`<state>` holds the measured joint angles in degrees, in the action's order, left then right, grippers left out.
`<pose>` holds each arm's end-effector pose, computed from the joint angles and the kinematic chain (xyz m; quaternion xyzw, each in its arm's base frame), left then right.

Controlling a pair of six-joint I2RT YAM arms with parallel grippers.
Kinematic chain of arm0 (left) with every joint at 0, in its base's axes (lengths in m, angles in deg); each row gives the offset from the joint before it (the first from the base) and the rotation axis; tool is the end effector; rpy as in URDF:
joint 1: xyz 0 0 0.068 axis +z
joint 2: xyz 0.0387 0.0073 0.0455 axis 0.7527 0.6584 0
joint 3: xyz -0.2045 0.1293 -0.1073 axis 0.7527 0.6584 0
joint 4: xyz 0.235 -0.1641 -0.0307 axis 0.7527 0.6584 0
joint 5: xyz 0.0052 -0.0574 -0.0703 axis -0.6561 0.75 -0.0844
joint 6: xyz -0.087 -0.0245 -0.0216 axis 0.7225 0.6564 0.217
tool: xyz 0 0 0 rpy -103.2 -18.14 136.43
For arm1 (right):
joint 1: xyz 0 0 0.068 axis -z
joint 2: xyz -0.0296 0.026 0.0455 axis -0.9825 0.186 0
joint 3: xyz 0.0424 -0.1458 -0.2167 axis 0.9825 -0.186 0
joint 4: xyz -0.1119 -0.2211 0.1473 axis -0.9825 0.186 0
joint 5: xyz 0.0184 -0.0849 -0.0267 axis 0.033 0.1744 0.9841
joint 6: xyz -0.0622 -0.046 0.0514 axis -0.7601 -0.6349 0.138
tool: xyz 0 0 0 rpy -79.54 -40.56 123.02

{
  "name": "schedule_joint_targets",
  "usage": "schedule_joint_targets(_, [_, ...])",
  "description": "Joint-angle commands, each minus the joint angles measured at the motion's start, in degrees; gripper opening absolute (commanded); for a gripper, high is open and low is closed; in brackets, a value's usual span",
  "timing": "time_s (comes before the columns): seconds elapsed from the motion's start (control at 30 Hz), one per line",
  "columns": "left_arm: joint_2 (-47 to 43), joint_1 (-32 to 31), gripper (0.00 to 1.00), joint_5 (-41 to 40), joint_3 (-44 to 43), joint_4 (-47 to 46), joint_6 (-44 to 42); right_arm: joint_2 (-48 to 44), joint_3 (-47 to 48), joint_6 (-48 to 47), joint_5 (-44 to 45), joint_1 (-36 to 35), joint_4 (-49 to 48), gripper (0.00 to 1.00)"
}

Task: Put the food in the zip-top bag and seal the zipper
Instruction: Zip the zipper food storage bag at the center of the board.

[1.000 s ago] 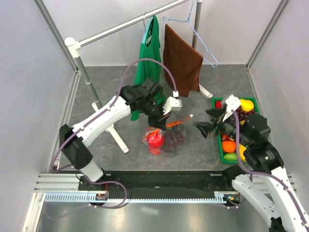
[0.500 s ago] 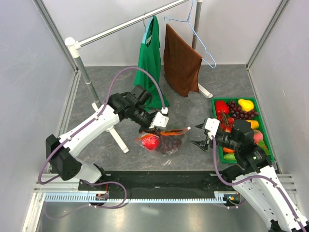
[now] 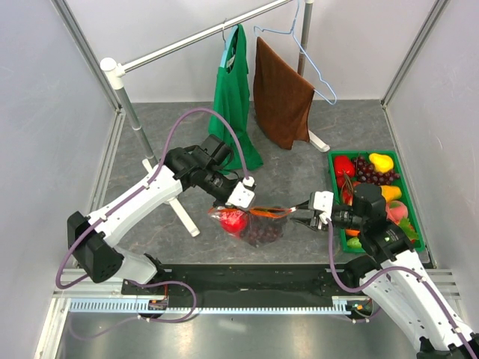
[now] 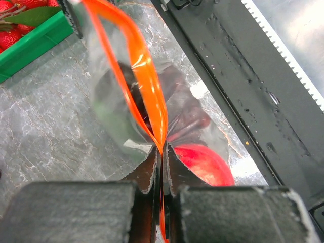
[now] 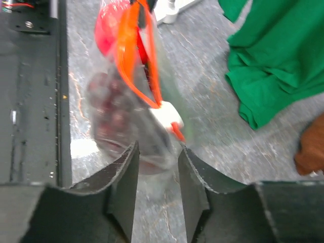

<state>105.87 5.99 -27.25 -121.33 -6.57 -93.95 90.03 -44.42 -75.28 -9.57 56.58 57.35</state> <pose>0.1869 -0.2606 0.2967 0.7897 0.4025 -0.3504 0.3026 0.1558 0.1332 0.2672 -0.5552 0.5621 0.2947 0.5376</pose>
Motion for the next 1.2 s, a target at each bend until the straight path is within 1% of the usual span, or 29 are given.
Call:
schedule_joint_targets(0.0, [0.24, 0.03, 0.02, 4.76, -1.26, -1.91, -3.61, 0.84, 0.65, 1.83, -6.22, 0.02, -3.75, 0.38])
schedule_joint_targets(0.07, [0.51, 0.03, 0.02, 4.76, -1.17, -2.26, -3.09, 0.84, 0.21, 4.63, -6.66, 0.11, -5.42, 0.3])
schedule_joint_targets(0.1, [0.77, 0.03, 0.02, 4.85, -1.26, -2.35, -2.83, 0.75, 0.12, 4.82, -6.75, 0.02, -5.95, 0.2])
schedule_joint_targets(0.17, [0.95, 0.11, 0.02, 5.11, -1.26, -2.61, -2.47, 0.49, 0.03, 5.18, -5.97, 0.11, -6.48, 0.14])
schedule_joint_targets(0.2, [0.95, 0.03, 0.02, 5.28, -1.26, -2.62, -2.56, 0.58, 0.12, 5.26, -5.52, 0.11, -6.65, 0.06])
schedule_joint_targets(0.23, [0.95, 0.03, 0.02, 5.29, -1.17, -2.79, -2.38, 0.66, 0.21, 5.35, -5.26, 0.11, -6.65, 0.01])
schedule_joint_targets(0.27, [1.12, 0.03, 0.02, 5.03, -1.26, -3.4, -1.86, 0.84, 0.47, 5.7, -4.73, 0.11, -6.57, 0.0])
schedule_joint_targets(0.33, [1.73, 0.11, 0.08, 3.88, -2.48, -4.37, 2.07, 0.58, 0.65, 6.14, -4.2, 0.11, -6.57, 0.0])
schedule_joint_targets(0.37, [2.43, 0.11, 0.12, 3.18, -3.45, -5.07, 3.84, 0.32, 0.56, 6.23, -4.03, 0.02, -6.48, 0.0])
schedule_joint_targets(0.4, [2.79, 0.2, 0.18, 3.18, -4.33, -5.95, 5.86, 0.05, 0.47, 6.41, -3.94, 0.11, -6.39, 0.0])
schedule_joint_targets(0.43, [2.7, 0.29, 0.21, 3.18, -6.25, -7.7, 12.84, -0.21, 0.39, 6.49, -3.94, 0.02, -6.39, 0.0])
schedule_joint_targets(0.47, [2.53, 0.29, 0.24, 3.0, -7.14, -12.67, 17.17, -0.56, 0.21, 6.58, -3.85, 0.11, -6.39, 0.0])
schedule_joint_targets(0.5, [2.35, 0.29, 0.28, 2.74, -7.93, -15.16, 21.65, -0.74, 0.21, 6.76, -3.76, 0.02, -6.39, 0.0])
schedule_joint_targets(0.53, [2.09, 0.12, 0.32, 2.22, -9.24, -17.79, 29.53, -0.83, 0.21, 6.85, -3.67, 0.02, -6.39, 0.0])
schedule_joint_targets(0.57, [1.74, -0.15, 0.38, 1.25, -9.52, -21.3, 33.7, -0.92, 0.21, 6.93, -3.59, 0.11, -6.3, 0.0])
schedule_joint_targets(0.6, [1.21, -0.85, 0.42, -1.54, -9.87, -26.3, 37.57, -0.83, 0.3, 6.93, -3.32, 0.02, -6.22, 0.0])
schedule_joint_targets(0.63, [1.12, -1.2, 0.42, -1.74, -10.57, -27.91, 41.7, -0.92, 0.3, 6.93, -3.24, 0.02, -6.22, 0.0])
schedule_joint_targets(0.7, [0.77, -2.86, 0.43, -3.66, -10.92, -29.94, 43.58, -1.27, 0.3, 6.76, -3.23, 0.02, -6.04, 0.0])
schedule_joint_targets(0.73, [0.77, -5.31, 0.44, -4.37, -10.66, -29.95, 43.15, -1.36, 0.21, 6.76, -2.97, 0.11, -6.04, 0.0])
schedule_joint_targets(0.77, [0.77, -6.99, 0.45, -7.77, -10.14, -30.12, 42.45, -1.53, 0.12, 6.76, -2.88, 0.02, -6.04, 0.0])
schedule_joint_targets(0.8, [1.12, -10.31, 0.45, -9.72, -9.7, -30.13, 41.05, -1.71, 0.12, 6.85, -2.8, 0.11, -5.95, 0.0])
schedule_joint_targets(0.9, [1.47, -14.46, 0.46, -14.04, -6.46, -32.14, 41.64, -1.8, 0.21, 6.76, -2.79, 0.02, -5.51, 0.0])
schedule_joint_targets(1.03, [1.65, -16.58, 0.47, -17.29, -3.55, -36.35, 43.58, -2.23, 0.3, 6.93, -2.36, 0.02, -5.42, 0.0])
schedule_joint_targets(1.07, [1.74, -16.85, 0.52, -18.0, -3.02, -36.8, 43.76, -2.32, 0.3, 7.02, -2.27, 0.02, -5.42, 0.0])
schedule_joint_targets(1.13, [2.0, -17.64, 0.53, -18.35, -2.67, -36.89, 43.67, -2.5, 0.3, 7.11, -2.18, 0.02, -5.34, 0.0])
schedule_joint_targets(1.17, [2.26, -17.99, 0.55, -19.23, -2.58, -36.89, 43.58, -2.59, 0.21, 7.11, -2.01, 0.02, -5.25, 0.0])
